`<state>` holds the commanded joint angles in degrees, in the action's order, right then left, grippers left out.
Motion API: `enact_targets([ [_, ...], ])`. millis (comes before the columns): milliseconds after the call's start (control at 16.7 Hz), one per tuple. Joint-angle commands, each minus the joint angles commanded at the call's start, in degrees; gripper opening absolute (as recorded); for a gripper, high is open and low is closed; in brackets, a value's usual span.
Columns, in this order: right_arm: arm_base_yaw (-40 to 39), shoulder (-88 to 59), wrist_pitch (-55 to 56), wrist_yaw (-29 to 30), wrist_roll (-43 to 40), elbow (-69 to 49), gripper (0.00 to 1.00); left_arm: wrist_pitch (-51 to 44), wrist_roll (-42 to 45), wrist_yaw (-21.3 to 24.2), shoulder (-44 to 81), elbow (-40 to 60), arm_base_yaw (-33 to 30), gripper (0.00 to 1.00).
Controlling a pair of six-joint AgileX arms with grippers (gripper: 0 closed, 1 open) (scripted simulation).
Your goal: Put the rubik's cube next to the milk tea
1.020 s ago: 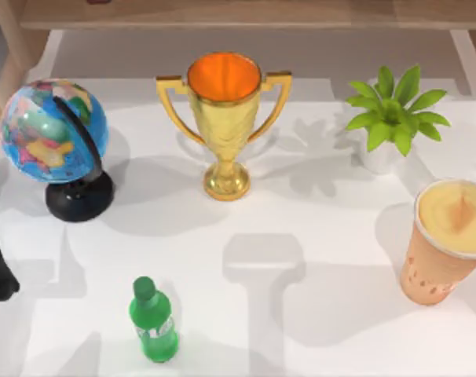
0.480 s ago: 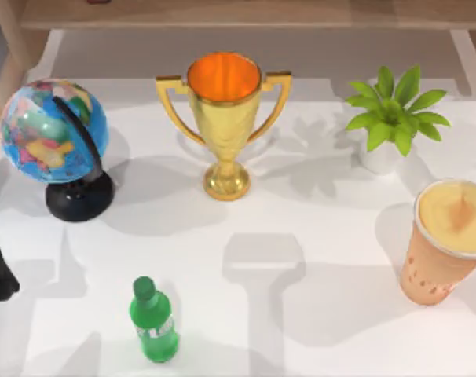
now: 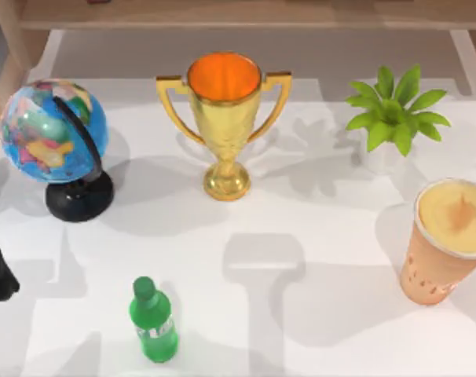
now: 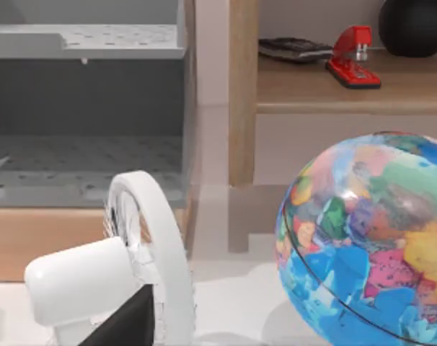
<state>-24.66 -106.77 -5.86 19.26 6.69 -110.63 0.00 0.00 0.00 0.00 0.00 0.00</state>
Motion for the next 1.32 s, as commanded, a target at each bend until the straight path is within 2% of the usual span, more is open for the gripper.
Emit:
enact_targets([
  [480,-14.57,6.44,-30.84,-9.91,17.40,6.56,0.00,0.00,0.00,0.00,0.00,0.00,0.00,1.00],
  [780,-19.36,3.02,-49.96,-15.82,28.06,13.19,0.00,0.00,0.00,0.00,0.00,0.00,0.00,1.00],
  [1020,-18.52,-4.93,-58.24,-18.45,34.21,17.49,0.00,0.00,0.00,0.00,0.00,0.00,0.00,1.00],
  [1320,-17.33,-8.86,-60.43,-19.18,36.24,18.97,0.00,0.00,0.00,0.00,0.00,0.00,0.00,1.00],
])
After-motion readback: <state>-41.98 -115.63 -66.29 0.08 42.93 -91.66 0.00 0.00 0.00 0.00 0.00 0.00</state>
